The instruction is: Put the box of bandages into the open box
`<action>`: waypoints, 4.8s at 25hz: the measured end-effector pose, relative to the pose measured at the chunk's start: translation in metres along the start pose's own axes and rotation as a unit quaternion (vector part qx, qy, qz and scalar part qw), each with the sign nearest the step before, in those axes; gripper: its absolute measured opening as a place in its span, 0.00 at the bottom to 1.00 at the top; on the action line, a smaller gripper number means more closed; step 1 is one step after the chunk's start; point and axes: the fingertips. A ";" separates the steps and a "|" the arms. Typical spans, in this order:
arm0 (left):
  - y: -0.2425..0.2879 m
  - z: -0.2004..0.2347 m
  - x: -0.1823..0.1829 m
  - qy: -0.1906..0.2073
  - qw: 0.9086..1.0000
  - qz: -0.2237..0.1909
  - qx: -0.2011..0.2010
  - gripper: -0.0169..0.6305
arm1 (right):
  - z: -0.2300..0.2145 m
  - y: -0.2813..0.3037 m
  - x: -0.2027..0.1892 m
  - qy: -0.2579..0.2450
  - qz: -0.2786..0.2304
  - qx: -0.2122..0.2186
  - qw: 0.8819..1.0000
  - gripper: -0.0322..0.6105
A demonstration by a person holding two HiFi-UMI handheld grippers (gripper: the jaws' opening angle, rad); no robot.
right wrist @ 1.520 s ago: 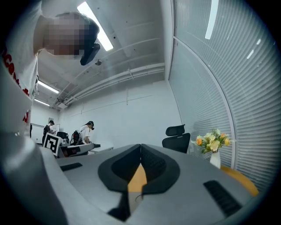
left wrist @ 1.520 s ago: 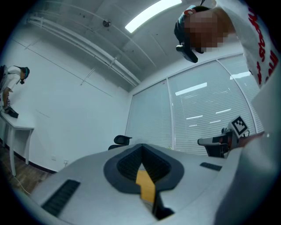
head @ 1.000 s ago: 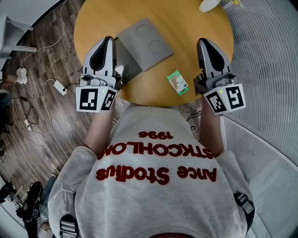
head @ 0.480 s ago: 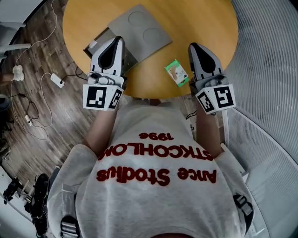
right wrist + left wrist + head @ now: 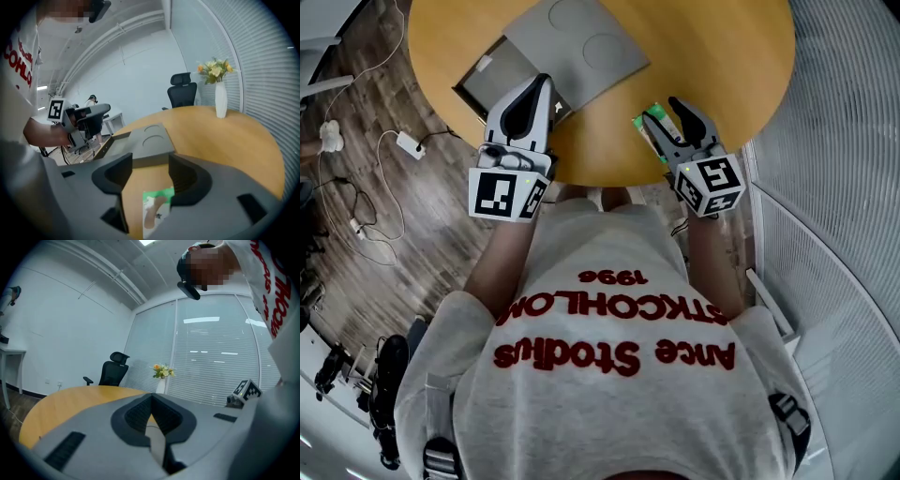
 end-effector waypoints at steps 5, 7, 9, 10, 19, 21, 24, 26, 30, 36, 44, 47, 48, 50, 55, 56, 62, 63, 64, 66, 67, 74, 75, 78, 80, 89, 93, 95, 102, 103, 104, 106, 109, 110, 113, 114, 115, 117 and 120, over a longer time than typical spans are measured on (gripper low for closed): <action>0.000 -0.008 -0.016 -0.007 1.000 0.015 -0.008 0.04 | -0.012 0.022 -0.061 -0.043 0.108 -0.026 0.993 0.54; 0.001 -0.010 -0.028 -0.009 1.000 0.021 -0.015 0.04 | -0.015 0.034 -0.084 -0.067 0.150 -0.036 0.986 0.57; 0.001 -0.008 -0.034 -0.010 0.999 0.026 -0.017 0.04 | -0.017 0.043 -0.096 -0.076 0.180 -0.040 0.980 0.59; 0.001 -0.007 -0.034 -0.011 0.999 0.028 -0.015 0.04 | -0.018 0.046 -0.100 -0.079 0.192 -0.042 0.977 0.60; 0.002 0.008 -0.029 -0.010 1.000 0.028 0.001 0.04 | -0.028 0.059 -0.112 -0.079 0.233 -0.043 0.968 0.60; 0.000 0.011 -0.030 -0.009 1.000 0.026 0.006 0.04 | -0.027 0.060 -0.109 -0.076 0.225 -0.039 0.971 0.60; -0.006 0.008 -0.036 -0.003 1.000 0.021 0.011 0.04 | -0.025 0.058 -0.107 -0.063 0.195 -0.033 0.978 0.60; -0.009 0.011 -0.029 -0.001 1.000 0.016 0.015 0.04 | -0.019 0.056 -0.091 -0.055 0.174 -0.027 0.983 0.60; -0.008 0.026 -0.005 0.006 1.000 -0.005 0.028 0.04 | -0.012 0.056 -0.046 -0.011 0.122 -0.004 0.993 0.60; -0.015 0.042 0.014 0.024 0.998 -0.040 0.048 0.04 | -0.004 0.052 0.012 -0.014 0.023 0.010 1.000 0.59; -0.027 0.050 0.054 0.055 0.992 -0.094 0.063 0.04 | 0.006 0.017 0.099 -0.046 -0.111 0.002 0.993 0.60; -0.032 0.049 0.074 0.060 0.990 -0.108 0.068 0.04 | 0.014 -0.003 0.131 -0.055 -0.153 0.001 0.987 0.59; -0.032 0.049 0.080 0.063 0.989 -0.112 0.068 0.04 | 0.017 -0.009 0.140 -0.059 -0.167 0.000 0.984 0.59; -0.032 0.051 0.087 0.067 0.988 -0.121 0.071 0.04 | 0.019 -0.016 0.155 -0.065 -0.189 0.000 0.980 0.59; -0.036 0.054 0.107 0.077 0.984 -0.146 0.074 0.04 | 0.026 -0.032 0.182 -0.073 -0.239 -0.001 0.968 0.59; -0.038 0.055 0.111 0.079 0.983 -0.151 0.075 0.04 | 0.027 -0.037 0.187 -0.074 -0.250 -0.002 0.965 0.60; -0.048 0.054 0.132 0.088 0.979 -0.167 0.078 0.04 | 0.043 -0.063 0.209 -0.083 -0.299 0.000 0.951 0.60; -0.048 0.055 0.134 0.088 0.979 -0.169 0.079 0.04 | 0.045 -0.064 0.212 -0.085 -0.302 0.000 0.950 0.59; -0.048 0.056 0.135 0.088 0.978 -0.170 0.079 0.04 | 0.046 -0.064 0.214 -0.085 -0.303 0.000 0.949 0.60; -0.046 0.056 0.135 0.088 0.978 -0.171 0.080 0.04 | 0.045 -0.064 0.216 -0.086 -0.303 0.000 0.949 0.59; -0.046 0.055 0.135 0.088 0.978 -0.171 0.081 0.04 | 0.044 -0.066 0.216 -0.086 -0.303 -0.001 0.949 0.60; -0.041 0.059 0.136 0.087 0.977 -0.170 0.091 0.04 | 0.040 -0.062 0.217 -0.083 -0.296 0.009 0.952 0.59; -0.041 0.060 0.134 0.086 0.977 -0.169 0.095 0.04 | 0.040 -0.059 0.218 -0.083 -0.293 0.014 0.952 0.59; -0.040 0.065 0.128 0.088 0.977 -0.163 0.107 0.04 | 0.039 -0.048 0.217 -0.083 -0.287 0.027 0.954 0.60; -0.041 0.070 0.126 0.089 0.976 -0.160 0.118 0.04 | 0.042 -0.041 0.219 -0.086 -0.284 0.039 0.954 0.60; -0.091 0.078 0.127 0.096 0.966 -0.151 0.186 0.04 | 0.086 -0.022 0.218 -0.105 -0.262 0.117 0.952 0.59; -0.120 0.084 0.129 0.097 0.959 -0.150 0.219 0.04 | 0.114 -0.014 0.215 -0.114 -0.249 0.153 0.949 0.60; -0.133 0.090 0.131 0.096 0.956 -0.149 0.234 0.04 | 0.130 -0.009 0.217 -0.119 -0.243 0.170 0.948 0.59; -0.150 0.109 0.129 0.083 0.950 -0.145 0.264 0.04 | 0.157 0.011 0.224 -0.125 -0.222 0.200 0.946 0.59; -0.150 0.110 0.127 0.081 0.950 -0.143 0.266 0.04 | 0.158 0.013 0.222 -0.125 -0.217 0.203 0.946 0.59; -0.152 0.111 0.125 0.079 0.950 -0.142 0.268 0.04 | 0.161 0.014 0.220 -0.126 -0.213 0.206 0.947 0.60; -0.151 0.112 0.119 0.073 0.950 -0.137 0.271 0.04 | 0.164 0.019 0.214 -0.126 -0.201 0.211 0.948 0.60; -0.144 0.117 0.108 0.065 0.951 -0.127 0.275 0.04 | 0.161 0.034 0.206 -0.123 -0.180 0.219 0.951 0.59; -0.145 0.117 0.105 0.062 0.951 -0.125 0.276 0.04 | 0.162 0.037 0.202 -0.122 -0.173 0.222 0.952 0.60; -0.152 0.120 0.097 0.054 0.950 -0.119 0.282 0.04 | 0.172 0.045 0.190 -0.119 -0.155 0.231 0.953 0.60; -0.155 0.122 0.094 0.051 0.950 -0.117 0.285 0.04 | 0.176 0.050 0.186 -0.118 -0.147 0.234 0.954 0.60; -0.158 0.125 0.091 0.048 0.950 -0.115 0.288 0.04 | 0.179 0.055 0.182 -0.116 -0.139 0.236 0.955 0.60; -0.159 0.132 0.084 0.040 0.948 -0.108 0.295 0.04 | 0.183 0.069 0.175 -0.111 -0.121 0.237 0.957 0.60; -0.155 0.137 0.069 0.030 0.948 -0.095 0.303 0.04 | 0.181 0.091 0.158 -0.100 -0.098 0.240 0.961 0.60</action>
Point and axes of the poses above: the fingertips, and each gripper's own axes: y forward along the fingers, z to its left, x out of its top, and after that the axes turned 6 degrees about y, right-handed
